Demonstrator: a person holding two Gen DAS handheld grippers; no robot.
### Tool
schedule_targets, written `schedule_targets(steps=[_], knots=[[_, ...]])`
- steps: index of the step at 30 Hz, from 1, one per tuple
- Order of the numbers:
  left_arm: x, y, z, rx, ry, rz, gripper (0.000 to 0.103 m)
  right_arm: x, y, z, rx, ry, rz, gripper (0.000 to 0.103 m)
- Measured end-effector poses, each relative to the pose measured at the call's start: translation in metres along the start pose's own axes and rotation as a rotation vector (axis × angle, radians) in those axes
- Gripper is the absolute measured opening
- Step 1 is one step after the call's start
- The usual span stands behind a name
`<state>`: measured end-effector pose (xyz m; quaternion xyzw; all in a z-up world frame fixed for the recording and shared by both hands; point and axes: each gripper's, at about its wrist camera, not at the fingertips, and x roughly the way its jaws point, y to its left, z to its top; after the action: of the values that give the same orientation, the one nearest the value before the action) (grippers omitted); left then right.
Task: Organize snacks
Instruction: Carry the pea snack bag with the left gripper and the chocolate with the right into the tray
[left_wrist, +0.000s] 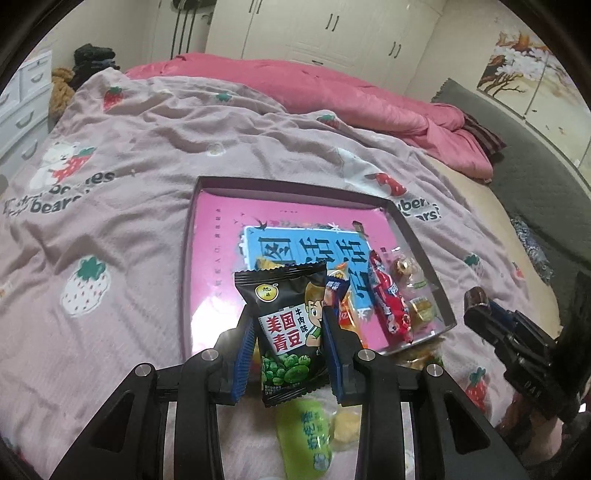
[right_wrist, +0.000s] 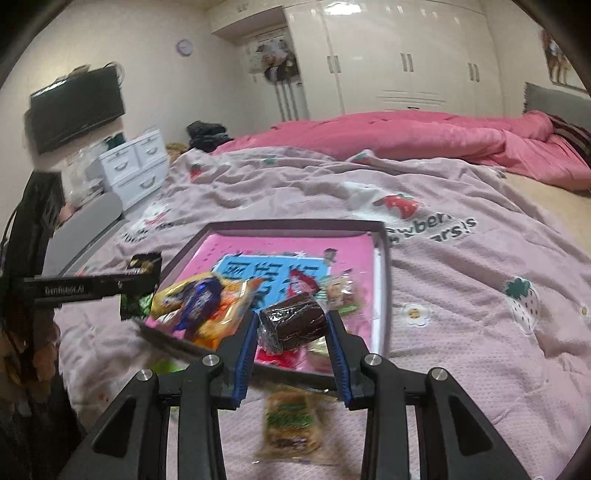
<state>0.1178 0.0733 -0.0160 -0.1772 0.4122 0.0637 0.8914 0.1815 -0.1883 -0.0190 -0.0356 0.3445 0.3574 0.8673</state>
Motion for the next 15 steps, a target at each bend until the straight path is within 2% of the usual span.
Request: schedule_targets(steps=[6, 15], knots=[[0.019, -0.005, 0.001, 0.039, 0.012, 0.005, 0.035, 0.007, -0.016, 0.0, 0.053, 0.014, -0.037, 0.037], [0.039, -0.008, 0.0, 0.081, 0.029, 0.03, 0.035, 0.016, -0.023, 0.001, 0.061, 0.034, -0.072, 0.037]])
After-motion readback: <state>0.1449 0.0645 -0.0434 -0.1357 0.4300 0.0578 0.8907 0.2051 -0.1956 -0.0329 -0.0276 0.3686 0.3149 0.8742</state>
